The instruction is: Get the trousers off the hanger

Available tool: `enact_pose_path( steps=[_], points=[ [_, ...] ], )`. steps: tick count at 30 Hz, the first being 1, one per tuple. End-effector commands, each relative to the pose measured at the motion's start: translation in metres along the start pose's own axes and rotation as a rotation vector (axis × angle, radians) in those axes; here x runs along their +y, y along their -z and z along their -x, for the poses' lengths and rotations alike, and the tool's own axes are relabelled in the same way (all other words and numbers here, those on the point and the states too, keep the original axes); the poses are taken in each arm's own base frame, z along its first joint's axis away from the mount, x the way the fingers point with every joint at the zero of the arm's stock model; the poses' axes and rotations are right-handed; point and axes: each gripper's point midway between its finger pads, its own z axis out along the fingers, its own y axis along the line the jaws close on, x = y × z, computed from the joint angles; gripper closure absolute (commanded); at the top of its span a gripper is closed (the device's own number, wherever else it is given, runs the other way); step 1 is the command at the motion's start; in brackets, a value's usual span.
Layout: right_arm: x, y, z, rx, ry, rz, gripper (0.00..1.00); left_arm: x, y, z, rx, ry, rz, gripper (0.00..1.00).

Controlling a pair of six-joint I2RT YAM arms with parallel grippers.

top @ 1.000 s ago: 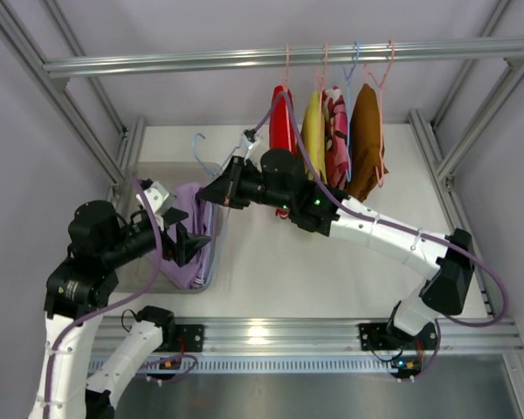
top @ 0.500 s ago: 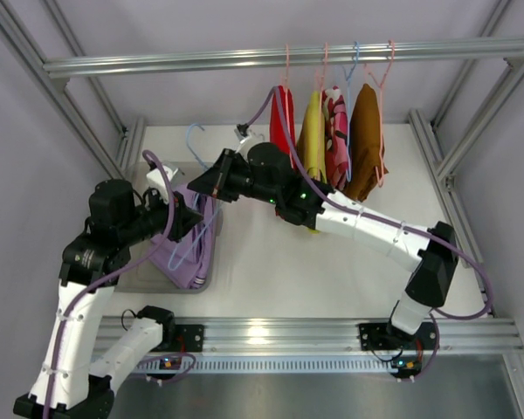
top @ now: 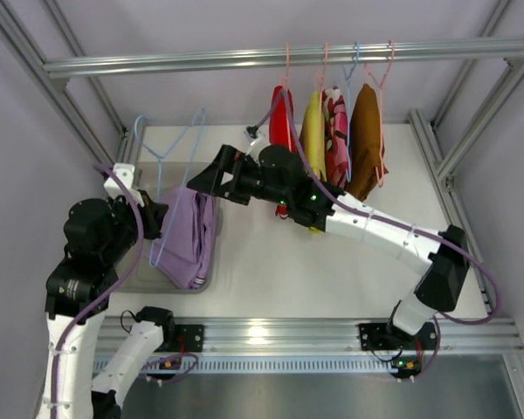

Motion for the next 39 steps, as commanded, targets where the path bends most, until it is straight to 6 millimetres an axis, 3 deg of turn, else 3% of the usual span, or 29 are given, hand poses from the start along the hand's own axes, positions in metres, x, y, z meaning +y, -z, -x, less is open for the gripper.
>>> enact_pose_path(
  steps=[1, 3, 8, 9, 11, 13, 19, 20, 27, 28, 30, 32, 33, 39],
  points=[
    [0.029, 0.039, 0.033, -0.089, 0.092, 0.094, 0.01, 0.029, 0.008, 0.026, -0.094, 0.034, 0.170, 1.00],
    [0.032, 0.048, 0.036, -0.099, 0.168, 0.116, 0.00, 0.049, 0.009, 0.034, -0.104, 0.035, 0.280, 1.00],
    [0.052, 0.077, 0.046, -0.133, 0.318, 0.185, 0.01, 0.066, -0.004, 0.053, -0.083, -0.012, 0.357, 1.00],
    [0.054, 0.080, 0.048, -0.138, 0.333, 0.191, 0.00, 0.066, -0.001, 0.066, -0.100, -0.028, 0.367, 1.00],
    [0.054, 0.088, 0.058, -0.152, 0.342, 0.193, 0.01, 0.069, -0.013, 0.069, -0.053, -0.043, 0.368, 1.00],
    [0.053, 0.094, 0.058, -0.128, 0.310, 0.209, 0.00, 0.060, -0.015, 0.086, -0.060, -0.067, 0.317, 1.00],
    [0.044, 0.109, 0.066, -0.130, 0.309, 0.214, 0.01, 0.059, -0.035, 0.100, -0.014, -0.090, 0.228, 1.00],
    [0.043, 0.111, 0.066, -0.128, 0.313, 0.217, 0.01, 0.075, -0.034, 0.107, -0.018, -0.075, 0.259, 1.00],
    [0.038, 0.118, 0.065, -0.105, 0.323, 0.227, 0.01, 0.123, -0.025, 0.137, -0.053, -0.033, 0.203, 1.00],
    [0.037, 0.120, 0.066, -0.107, 0.324, 0.227, 0.01, 0.142, -0.029, 0.133, -0.026, -0.005, 0.226, 1.00],
    [0.033, 0.120, 0.065, -0.100, 0.320, 0.227, 0.01, 0.150, -0.026, 0.140, -0.030, -0.016, 0.209, 1.00],
    [0.030, 0.121, 0.064, -0.096, 0.319, 0.225, 0.01, 0.177, -0.027, 0.134, 0.001, 0.021, 0.229, 1.00],
    [0.028, 0.121, 0.064, -0.095, 0.320, 0.221, 0.01, 0.178, -0.027, 0.140, -0.008, 0.002, 0.205, 1.00],
    [0.028, 0.122, 0.065, -0.103, 0.332, 0.239, 0.01, 0.202, -0.042, 0.130, 0.045, -0.013, 0.186, 1.00]
  ],
)
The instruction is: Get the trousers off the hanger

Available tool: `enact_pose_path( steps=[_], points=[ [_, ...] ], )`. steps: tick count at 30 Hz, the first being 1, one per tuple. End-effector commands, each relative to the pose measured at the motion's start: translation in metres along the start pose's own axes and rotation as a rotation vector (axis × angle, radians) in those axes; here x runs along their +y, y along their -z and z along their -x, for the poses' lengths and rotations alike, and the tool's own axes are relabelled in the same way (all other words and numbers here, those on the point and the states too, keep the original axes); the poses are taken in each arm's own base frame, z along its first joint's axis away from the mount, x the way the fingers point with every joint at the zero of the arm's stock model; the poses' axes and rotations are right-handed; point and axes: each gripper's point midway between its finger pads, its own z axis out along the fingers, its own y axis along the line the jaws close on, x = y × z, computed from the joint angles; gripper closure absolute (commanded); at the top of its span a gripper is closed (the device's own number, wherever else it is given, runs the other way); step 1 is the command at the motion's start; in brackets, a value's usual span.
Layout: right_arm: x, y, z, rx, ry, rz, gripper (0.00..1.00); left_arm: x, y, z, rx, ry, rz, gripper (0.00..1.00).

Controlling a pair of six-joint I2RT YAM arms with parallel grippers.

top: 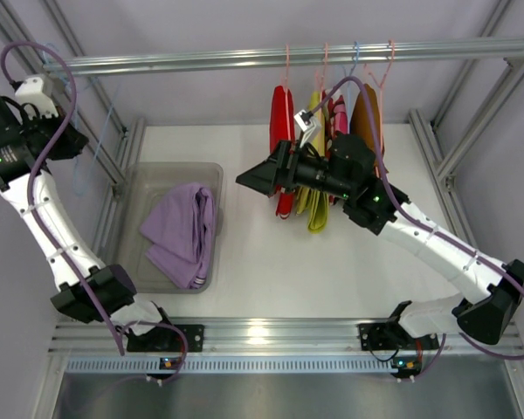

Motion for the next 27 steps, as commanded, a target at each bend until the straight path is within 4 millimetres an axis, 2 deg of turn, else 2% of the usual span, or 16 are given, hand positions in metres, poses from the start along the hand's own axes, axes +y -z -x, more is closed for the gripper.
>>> enact_pose_path(
  steps=[1, 9, 12, 15, 18, 20, 21, 22, 23, 24, 25, 26, 27],
  points=[
    [0.021, 0.010, 0.022, -0.074, 0.057, 0.081, 0.00, -0.009, -0.002, 0.007, -0.011, -0.063, -0.087, 1.00],
    [0.018, 0.009, 0.022, -0.071, 0.062, 0.075, 0.00, 0.011, -0.023, -0.004, 0.023, -0.050, -0.054, 0.98],
    [0.017, 0.012, 0.023, -0.077, 0.076, 0.065, 0.01, 0.015, -0.024, -0.013, 0.035, -0.050, -0.024, 0.93],
    [0.014, 0.012, 0.023, -0.076, 0.083, 0.055, 0.01, 0.017, -0.023, -0.014, 0.029, -0.063, -0.008, 0.91],
    [0.014, 0.012, 0.025, -0.081, 0.089, 0.052, 0.01, 0.021, -0.024, -0.014, 0.023, -0.054, 0.011, 0.95],
    [0.014, 0.012, 0.027, -0.084, 0.094, 0.053, 0.00, 0.022, -0.026, -0.010, 0.011, -0.050, 0.012, 0.90],
    [0.014, 0.011, 0.028, -0.085, 0.097, 0.054, 0.01, 0.021, -0.026, -0.009, 0.007, -0.048, 0.008, 0.83],
    [0.014, 0.011, 0.029, -0.086, 0.097, 0.053, 0.01, 0.018, -0.025, -0.010, 0.007, -0.048, -0.001, 0.71],
    [0.015, 0.011, 0.030, -0.090, 0.102, 0.054, 0.00, 0.016, -0.024, -0.012, 0.005, -0.056, -0.010, 0.46],
    [0.017, 0.013, 0.031, -0.095, 0.111, 0.056, 0.01, 0.013, -0.022, -0.013, -0.003, -0.065, -0.015, 0.30],
    [0.016, 0.015, 0.031, -0.094, 0.113, 0.046, 0.00, 0.005, -0.011, -0.009, -0.032, -0.086, -0.020, 0.14],
    [0.013, 0.016, 0.031, -0.097, 0.117, 0.030, 0.00, 0.003, -0.012, -0.017, -0.024, -0.086, -0.026, 0.02],
    [0.014, 0.020, 0.034, -0.107, 0.136, 0.028, 0.01, -0.001, -0.006, -0.015, -0.035, -0.093, -0.025, 0.01]
  ],
)
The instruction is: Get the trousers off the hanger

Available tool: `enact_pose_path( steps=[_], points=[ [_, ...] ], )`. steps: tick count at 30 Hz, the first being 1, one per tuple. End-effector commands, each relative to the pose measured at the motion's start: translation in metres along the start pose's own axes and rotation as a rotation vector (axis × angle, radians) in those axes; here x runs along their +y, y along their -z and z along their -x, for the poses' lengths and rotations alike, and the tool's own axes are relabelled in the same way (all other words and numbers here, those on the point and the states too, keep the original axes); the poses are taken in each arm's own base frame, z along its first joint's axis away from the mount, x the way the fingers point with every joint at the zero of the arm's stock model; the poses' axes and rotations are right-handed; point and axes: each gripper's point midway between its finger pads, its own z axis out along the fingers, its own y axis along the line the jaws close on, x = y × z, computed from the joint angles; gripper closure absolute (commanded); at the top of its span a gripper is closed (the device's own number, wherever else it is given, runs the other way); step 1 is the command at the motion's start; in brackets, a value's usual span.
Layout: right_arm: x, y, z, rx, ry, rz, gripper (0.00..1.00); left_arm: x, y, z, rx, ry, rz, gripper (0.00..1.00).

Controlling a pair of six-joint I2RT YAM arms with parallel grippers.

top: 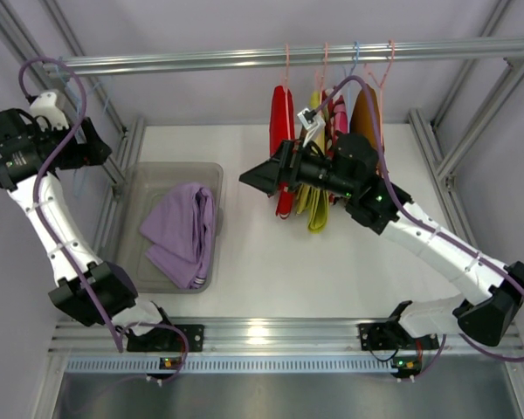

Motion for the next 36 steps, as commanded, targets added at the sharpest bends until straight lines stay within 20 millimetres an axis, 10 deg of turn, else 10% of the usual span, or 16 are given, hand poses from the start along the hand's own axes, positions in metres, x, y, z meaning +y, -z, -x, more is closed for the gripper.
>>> enact_pose_path(
  steps=[1, 16, 22, 26, 29, 36],
  points=[
    [0.017, 0.018, 0.032, -0.104, 0.088, 0.016, 0.01, -0.023, 0.033, 0.023, -0.114, -0.089, -0.009, 0.01],
    [0.007, 0.088, 0.057, -0.250, 0.290, -0.114, 0.05, -0.109, 0.156, 0.024, -0.212, -0.251, 0.018, 0.01],
    [-0.017, 0.117, 0.067, -0.292, 0.312, -0.220, 0.06, -0.218, 0.179, -0.011, -0.186, -0.152, -0.633, 0.01],
    [-0.027, 0.126, 0.071, -0.314, 0.274, -0.251, 0.06, -0.236, 0.158, -0.020, -0.084, 0.151, -0.834, 0.01],
    [-0.039, 0.131, 0.075, -0.328, 0.241, -0.283, 0.06, -0.264, 0.150, 0.008, -0.240, 0.077, -0.876, 0.01],
    [-0.054, 0.140, 0.081, -0.344, 0.225, -0.328, 0.06, -0.361, 0.081, -0.013, -0.106, 0.189, -0.991, 0.01]
  ],
)
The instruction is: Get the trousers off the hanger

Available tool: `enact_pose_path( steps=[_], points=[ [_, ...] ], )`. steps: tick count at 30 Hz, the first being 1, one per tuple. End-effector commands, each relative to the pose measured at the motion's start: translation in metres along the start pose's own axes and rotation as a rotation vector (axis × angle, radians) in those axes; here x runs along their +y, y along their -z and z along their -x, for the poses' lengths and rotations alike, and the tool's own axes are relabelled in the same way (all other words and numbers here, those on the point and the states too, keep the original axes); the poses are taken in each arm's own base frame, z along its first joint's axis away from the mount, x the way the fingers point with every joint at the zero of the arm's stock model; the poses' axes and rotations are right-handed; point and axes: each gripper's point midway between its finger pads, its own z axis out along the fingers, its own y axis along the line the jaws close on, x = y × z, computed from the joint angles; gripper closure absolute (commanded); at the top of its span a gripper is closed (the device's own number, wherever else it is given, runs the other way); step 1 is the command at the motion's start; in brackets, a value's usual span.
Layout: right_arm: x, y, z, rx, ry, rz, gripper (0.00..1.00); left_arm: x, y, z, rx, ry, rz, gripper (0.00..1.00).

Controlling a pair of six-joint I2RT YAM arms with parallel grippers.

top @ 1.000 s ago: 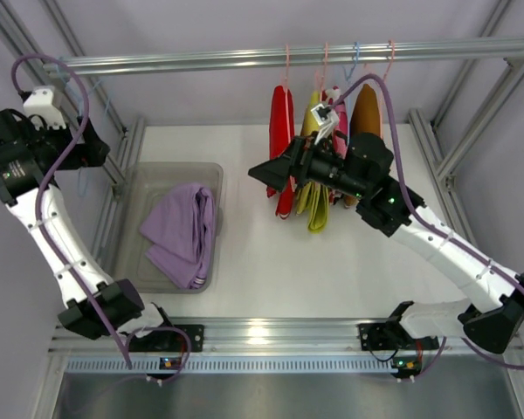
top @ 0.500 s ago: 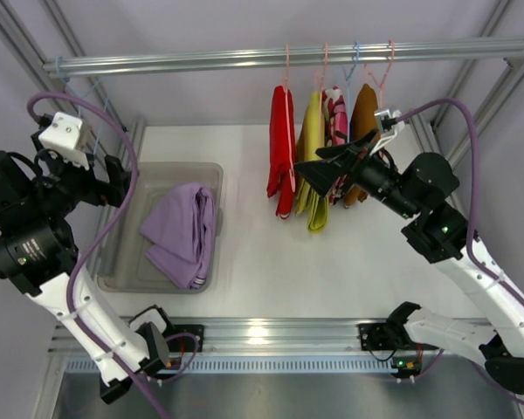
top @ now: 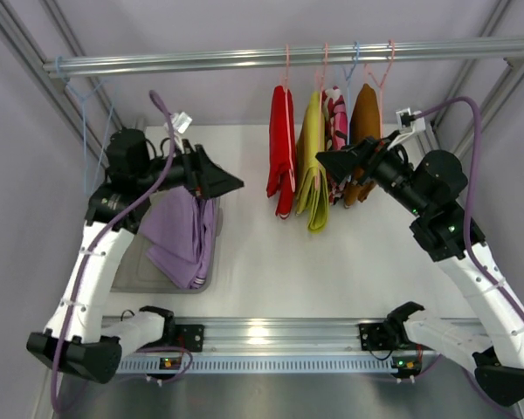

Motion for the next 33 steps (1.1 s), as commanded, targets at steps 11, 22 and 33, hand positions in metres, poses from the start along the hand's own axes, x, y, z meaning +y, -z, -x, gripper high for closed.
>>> enact_pose_path(
  steps=[11, 22, 33],
  points=[
    [-0.017, 0.014, 0.008, -0.020, 0.018, -0.048, 0.06, -0.008, -0.132, 0.068, -0.278, 0.063, -0.065, 0.25],
    [-0.023, 0.016, 0.004, -0.021, 0.005, -0.056, 0.06, -0.005, -0.180, 0.073, -0.305, 0.113, -0.123, 0.45],
    [-0.022, 0.015, 0.004, -0.024, 0.001, -0.044, 0.08, -0.026, -0.172, 0.092, -0.332, 0.087, -0.168, 1.00]
  ],
)
